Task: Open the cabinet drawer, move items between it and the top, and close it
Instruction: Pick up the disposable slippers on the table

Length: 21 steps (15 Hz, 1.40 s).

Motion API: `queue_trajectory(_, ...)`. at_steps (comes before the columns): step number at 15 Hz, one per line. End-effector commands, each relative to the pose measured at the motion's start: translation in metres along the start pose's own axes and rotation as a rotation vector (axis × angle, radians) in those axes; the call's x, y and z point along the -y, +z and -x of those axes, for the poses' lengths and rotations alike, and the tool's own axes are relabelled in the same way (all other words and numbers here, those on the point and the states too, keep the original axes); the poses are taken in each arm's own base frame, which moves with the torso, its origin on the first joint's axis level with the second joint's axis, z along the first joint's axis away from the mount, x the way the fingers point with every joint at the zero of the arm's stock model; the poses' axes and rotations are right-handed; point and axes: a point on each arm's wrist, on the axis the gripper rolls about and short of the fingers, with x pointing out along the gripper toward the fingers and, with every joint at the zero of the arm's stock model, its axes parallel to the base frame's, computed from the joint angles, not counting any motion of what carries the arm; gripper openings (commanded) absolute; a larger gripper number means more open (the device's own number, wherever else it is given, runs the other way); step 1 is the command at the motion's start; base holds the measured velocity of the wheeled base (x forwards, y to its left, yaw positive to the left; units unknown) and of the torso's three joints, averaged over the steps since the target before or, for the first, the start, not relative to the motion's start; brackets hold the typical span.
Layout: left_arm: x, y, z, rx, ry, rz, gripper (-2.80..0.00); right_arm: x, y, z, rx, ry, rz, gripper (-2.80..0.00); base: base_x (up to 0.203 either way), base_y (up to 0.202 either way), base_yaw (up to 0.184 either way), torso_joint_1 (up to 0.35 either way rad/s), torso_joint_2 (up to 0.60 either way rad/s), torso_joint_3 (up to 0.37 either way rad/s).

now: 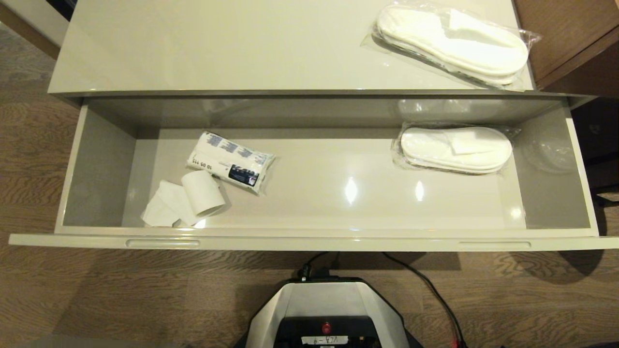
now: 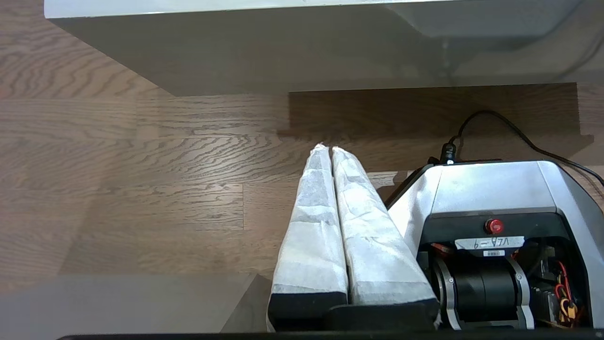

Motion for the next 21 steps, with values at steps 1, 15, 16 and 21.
queue_trajectory(1, 0.0, -0.0001, 0.0, 0.0, 0.0, 0.0, -2.8, 0.0, -0.0001, -0.0002, -0.002, 0.001, 0.002, -2.8, 0.0, 0.0, 0.0, 0.0, 0.0, 0.0)
queue_trajectory(15, 0.0, -0.0002, 0.0001, -0.003, 0.003, -0.008, -2.8, 0.0003, 0.0004, -0.0005, 0.009, -0.012, -0.014, -2.8, 0.0, 0.0, 0.0, 0.029, 0.01, 0.043)
queue_trajectory(16, 0.0, -0.0004, 0.0001, -0.004, 0.002, -0.008, -2.8, 0.0003, 0.0004, -0.0005, 0.009, -0.012, -0.014, -2.8, 0.0, 0.0, 0.0, 0.264, 0.08, 0.327)
queue_trajectory(21, 0.0, -0.0006, 0.0, -0.005, 0.003, -0.008, -2.8, 0.0003, 0.0004, -0.0005, 0.009, -0.012, -0.014, -2.8, 0.0, 0.0, 0.0, 0.309, 0.05, 0.357)
